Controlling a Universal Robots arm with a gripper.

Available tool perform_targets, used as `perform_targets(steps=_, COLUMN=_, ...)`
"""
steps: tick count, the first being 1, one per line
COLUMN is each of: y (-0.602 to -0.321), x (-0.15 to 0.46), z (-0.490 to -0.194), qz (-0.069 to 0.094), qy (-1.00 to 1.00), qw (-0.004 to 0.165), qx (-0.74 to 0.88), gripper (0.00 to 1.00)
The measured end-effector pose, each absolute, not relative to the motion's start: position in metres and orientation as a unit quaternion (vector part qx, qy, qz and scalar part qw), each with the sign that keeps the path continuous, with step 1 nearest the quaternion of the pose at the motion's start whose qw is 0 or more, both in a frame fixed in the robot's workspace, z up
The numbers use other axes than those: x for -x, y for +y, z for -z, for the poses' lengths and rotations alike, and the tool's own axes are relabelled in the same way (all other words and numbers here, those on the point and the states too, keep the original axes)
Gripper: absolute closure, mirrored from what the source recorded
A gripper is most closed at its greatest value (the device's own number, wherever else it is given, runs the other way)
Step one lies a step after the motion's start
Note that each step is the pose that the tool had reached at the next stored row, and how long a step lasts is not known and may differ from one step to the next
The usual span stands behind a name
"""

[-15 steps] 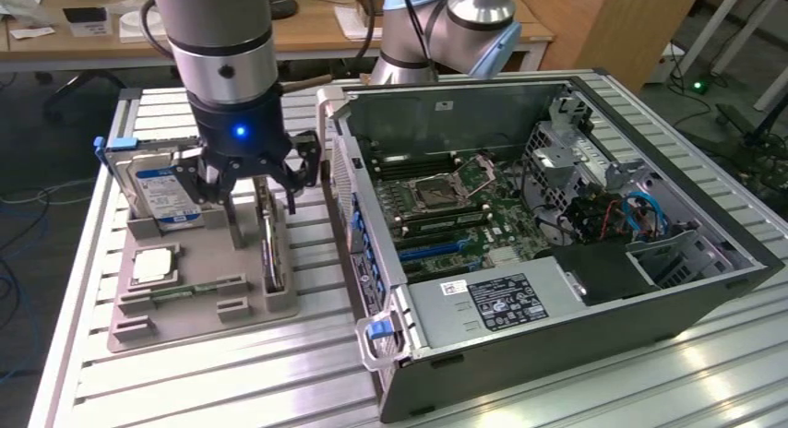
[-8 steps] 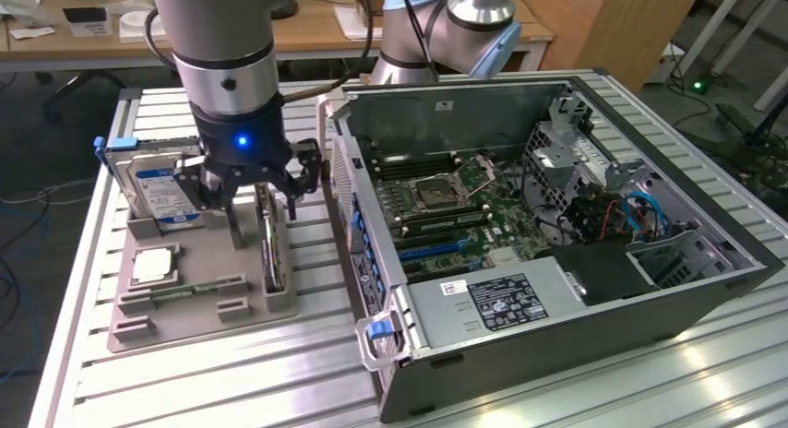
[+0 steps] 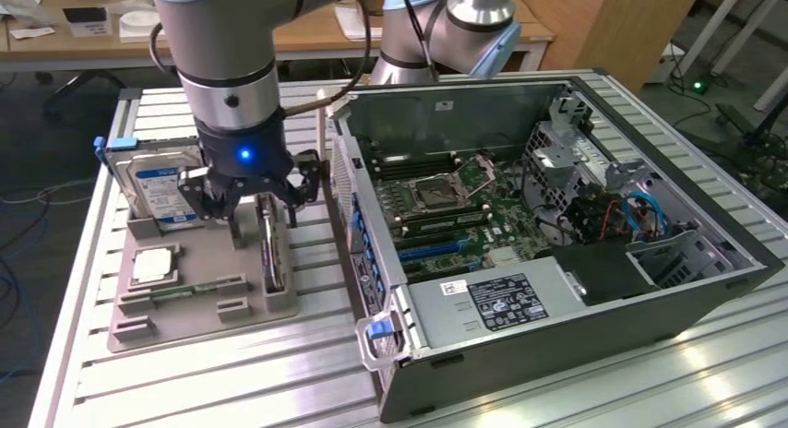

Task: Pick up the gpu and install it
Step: 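Pick up the gpu and move the gpu toward the slot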

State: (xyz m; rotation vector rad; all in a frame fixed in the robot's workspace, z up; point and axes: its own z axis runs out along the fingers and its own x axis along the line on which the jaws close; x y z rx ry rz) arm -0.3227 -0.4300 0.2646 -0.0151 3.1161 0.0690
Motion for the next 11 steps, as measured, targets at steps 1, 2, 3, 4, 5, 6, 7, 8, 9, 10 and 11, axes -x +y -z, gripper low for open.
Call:
perform_targets(steps=1, y=-0.43, x=0.3227, z=-0.2627, qz=-0.022, qy=1.0, qw=0.012, qx=0.005, gripper=0.29)
perform_targets(steps=2, y=-0.43, x=0.3227, z=-0.2608, qz=-0.022, qy=1.0, qw=0.012, qx=0.005, gripper=0.29)
perform_targets(steps=3, y=-0.43, x=0.3227, z=-0.2591, qz=-0.022, qy=1.0, qw=0.012, qx=0.005, gripper=0.29)
perform_targets(steps=4, y=-0.43, x=0.3227, z=-0.2575, qz=-0.022, qy=1.0, qw=0.012, qx=0.005, gripper=0.29)
perform_targets(steps=5, y=-0.43, x=0.3227, z=-0.2568, qz=-0.022, qy=1.0, qw=0.012, qx=0.005, gripper=0.29)
perform_targets(steps=6, y=-0.43, x=0.3227, z=-0.2568, qz=-0.022, qy=1.0, qw=0.012, qx=0.005, gripper=0.29)
perform_targets(steps=7, y=-0.43, x=0.3227, z=-0.2568, qz=-0.022, qy=1.0, qw=0.012, qx=0.005, gripper=0.29)
perform_targets(steps=8, y=-0.43, x=0.3227, z=-0.2568, qz=-0.022, qy=1.0, qw=0.012, qx=0.005, gripper=0.29)
perform_targets(steps=9, y=-0.43, x=0.3227, z=-0.2568, qz=-0.022, qy=1.0, qw=0.012, qx=0.005, gripper=0.29)
perform_targets(steps=10, y=-0.43, x=0.3227, z=-0.2567, qz=-0.022, qy=1.0, qw=0.012, qx=0.005, gripper=0.29)
perform_targets(steps=11, y=-0.4298, x=0.3226, z=-0.2564, qz=-0.022, qy=1.0, qw=0.013, qx=0.005, gripper=0.29)
